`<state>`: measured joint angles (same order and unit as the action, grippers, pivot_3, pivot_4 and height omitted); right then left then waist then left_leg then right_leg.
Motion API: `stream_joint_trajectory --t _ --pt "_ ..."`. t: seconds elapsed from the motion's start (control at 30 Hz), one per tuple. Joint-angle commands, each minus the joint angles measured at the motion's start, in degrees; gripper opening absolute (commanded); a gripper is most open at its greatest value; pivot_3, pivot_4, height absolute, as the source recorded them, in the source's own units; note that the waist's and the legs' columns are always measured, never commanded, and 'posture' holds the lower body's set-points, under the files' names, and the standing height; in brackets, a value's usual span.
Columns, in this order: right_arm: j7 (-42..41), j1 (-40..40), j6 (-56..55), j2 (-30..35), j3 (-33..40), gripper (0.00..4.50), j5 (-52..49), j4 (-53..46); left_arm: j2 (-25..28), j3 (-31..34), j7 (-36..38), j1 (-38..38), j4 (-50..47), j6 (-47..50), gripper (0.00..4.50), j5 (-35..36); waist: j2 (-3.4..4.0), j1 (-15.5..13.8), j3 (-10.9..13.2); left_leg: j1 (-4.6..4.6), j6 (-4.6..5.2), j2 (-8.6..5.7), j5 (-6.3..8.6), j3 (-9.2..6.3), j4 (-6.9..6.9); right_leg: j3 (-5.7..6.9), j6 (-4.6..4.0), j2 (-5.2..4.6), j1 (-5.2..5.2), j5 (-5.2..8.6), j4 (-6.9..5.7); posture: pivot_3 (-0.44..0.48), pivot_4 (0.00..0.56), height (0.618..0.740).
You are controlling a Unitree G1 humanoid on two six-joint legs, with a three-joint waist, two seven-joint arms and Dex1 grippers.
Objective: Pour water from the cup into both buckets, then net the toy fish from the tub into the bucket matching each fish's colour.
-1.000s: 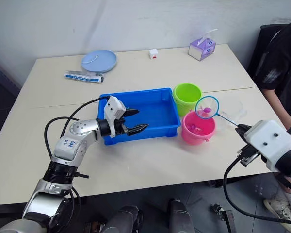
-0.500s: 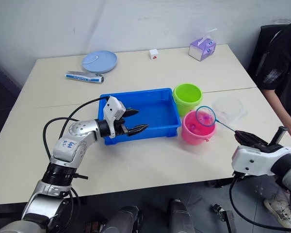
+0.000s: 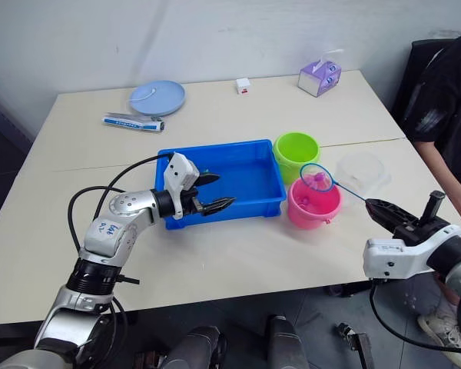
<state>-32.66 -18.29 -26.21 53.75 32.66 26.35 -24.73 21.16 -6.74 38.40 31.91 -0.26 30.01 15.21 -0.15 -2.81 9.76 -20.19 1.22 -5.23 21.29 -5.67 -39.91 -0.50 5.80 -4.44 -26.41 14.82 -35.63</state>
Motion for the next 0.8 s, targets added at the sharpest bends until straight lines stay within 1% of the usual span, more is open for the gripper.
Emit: stream_joint_trajectory --t 0.03,0.07,0.13,0.27,0.37,0.47,0.53,0.63,0.73,0.8 --pt "0.98 2.29 0.26 0.68 2.32 0.76 -0.88 0.03 0.11 0.96 -0.28 -0.16 -3.12 -0.06 4.30 0.46 0.00 0.06 0.00 0.00 0.00 0.00 0.00 0.00 0.00 0.00 0.00 0.00 -0.01 0.00 0.00 0.000 0.150 0.740" --pt "0.92 2.76 0.65 0.60 2.31 0.76 -0.92 0.23 0.10 0.97 -0.32 -0.21 -3.14 -0.05 4.30 0.47 0.00 0.07 0.00 0.00 0.00 0.00 0.00 0.01 -0.01 0.00 0.00 0.00 -0.01 0.00 -0.01 0.000 0.150 0.740" --pt "1.25 1.82 -1.25 0.86 1.81 0.76 2.13 1.00 0.09 0.93 -0.45 -0.40 -3.42 0.05 4.30 0.44 0.00 0.09 0.00 0.00 0.00 0.01 0.00 0.01 -0.01 -0.01 0.00 0.00 0.00 0.00 -0.01 0.000 0.150 0.740" --pt "1.31 3.91 0.09 0.61 2.07 0.76 0.43 1.44 0.14 1.10 -0.63 -0.70 -3.80 0.30 4.30 0.55 0.00 0.07 0.00 0.00 0.00 -0.01 0.00 0.01 -0.01 -0.01 0.00 0.00 0.00 0.00 -0.01 0.000 0.150 0.740" --pt "1.05 2.48 -1.77 0.47 1.37 0.76 1.64 1.53 0.27 1.05 -0.52 -0.93 -4.10 0.37 4.30 0.53 0.00 0.04 0.00 0.00 0.00 0.01 0.00 0.02 -0.02 -0.02 0.00 0.00 0.00 0.00 -0.03 0.000 0.150 0.740" --pt "0.96 4.09 -0.22 0.72 2.21 0.76 0.46 1.89 0.40 1.22 -0.52 -1.03 -4.04 0.40 4.30 0.53 0.00 0.07 0.00 0.00 0.00 0.00 0.00 0.01 -0.01 -0.02 0.00 0.00 -0.01 0.00 -0.03 0.000 0.150 0.740" --pt "0.58 2.68 -1.37 0.64 1.98 0.76 1.66 1.41 0.43 1.18 -0.52 -1.09 -4.19 0.45 4.30 0.54 0.00 0.10 0.00 0.01 0.00 -0.01 0.00 0.03 -0.04 -0.02 0.00 0.00 0.01 0.00 -0.04 0.000 0.150 0.740" --pt "0.55 4.09 0.24 0.51 2.40 0.76 0.48 1.00 0.35 1.17 -0.47 -0.85 -3.85 0.30 4.30 0.52 0.00 0.09 0.00 0.01 0.00 0.00 0.00 0.02 -0.03 -0.02 0.00 0.00 0.00 0.00 -0.04 0.000 0.150 0.740" --pt "0.06 2.35 -1.04 0.28 2.26 0.76 1.12 0.12 0.29 1.05 -0.35 -0.78 -3.80 0.27 4.30 0.53 0.00 0.08 0.00 0.02 0.00 0.01 0.00 0.02 -0.03 -0.02 0.00 0.00 0.01 0.00 -0.04 0.000 0.150 0.740" --pt "-0.02 2.69 -0.49 0.36 2.96 0.76 0.20 -0.32 0.33 1.07 -0.24 -0.70 -3.65 0.17 4.30 0.54 0.00 0.02 0.00 0.01 0.00 0.00 0.00 0.01 -0.03 -0.02 0.00 0.00 0.00 0.00 -0.05 0.000 0.150 0.740"
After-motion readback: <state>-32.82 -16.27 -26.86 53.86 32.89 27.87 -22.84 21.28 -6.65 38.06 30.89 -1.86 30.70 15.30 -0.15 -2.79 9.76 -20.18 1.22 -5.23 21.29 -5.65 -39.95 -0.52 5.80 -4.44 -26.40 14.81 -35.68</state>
